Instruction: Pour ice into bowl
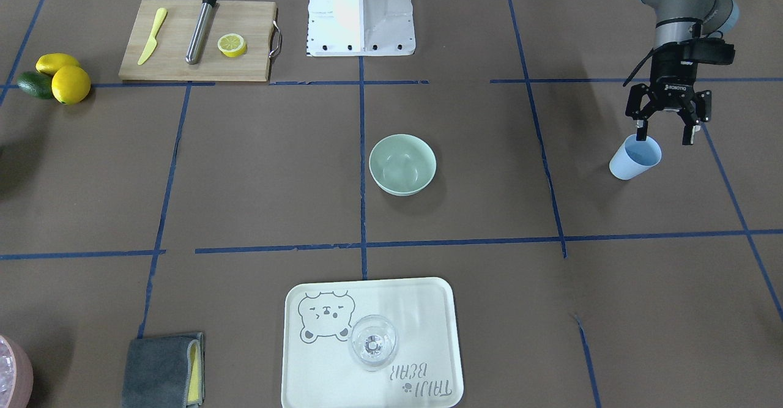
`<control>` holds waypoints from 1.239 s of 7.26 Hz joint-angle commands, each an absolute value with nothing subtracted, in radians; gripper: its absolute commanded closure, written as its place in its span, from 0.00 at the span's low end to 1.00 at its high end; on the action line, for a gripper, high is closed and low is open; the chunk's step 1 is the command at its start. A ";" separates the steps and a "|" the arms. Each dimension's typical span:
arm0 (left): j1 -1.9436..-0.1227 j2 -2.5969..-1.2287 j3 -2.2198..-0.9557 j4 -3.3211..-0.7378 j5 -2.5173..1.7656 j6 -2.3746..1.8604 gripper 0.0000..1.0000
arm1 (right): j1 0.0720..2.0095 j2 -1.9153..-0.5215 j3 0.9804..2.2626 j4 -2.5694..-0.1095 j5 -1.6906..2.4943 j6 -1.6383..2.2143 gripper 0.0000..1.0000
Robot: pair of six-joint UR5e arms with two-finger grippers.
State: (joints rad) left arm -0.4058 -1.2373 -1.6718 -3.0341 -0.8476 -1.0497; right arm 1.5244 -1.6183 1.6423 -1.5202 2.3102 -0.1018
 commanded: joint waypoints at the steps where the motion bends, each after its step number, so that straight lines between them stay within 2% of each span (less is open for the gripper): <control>1: -0.359 -1.242 -1.646 -3.034 -0.783 -1.054 0.01 | 1.526 -1.618 1.643 -1.520 2.310 -0.101 0.00; 6: -0.285 -1.273 -1.594 -3.034 -0.742 -1.121 0.01 | 1.528 -1.618 1.643 -1.520 2.310 -0.100 0.00; 9: -0.284 -1.348 -1.493 -3.036 -0.703 -1.120 0.01 | 1.528 -1.620 1.641 -1.520 2.310 -0.100 0.00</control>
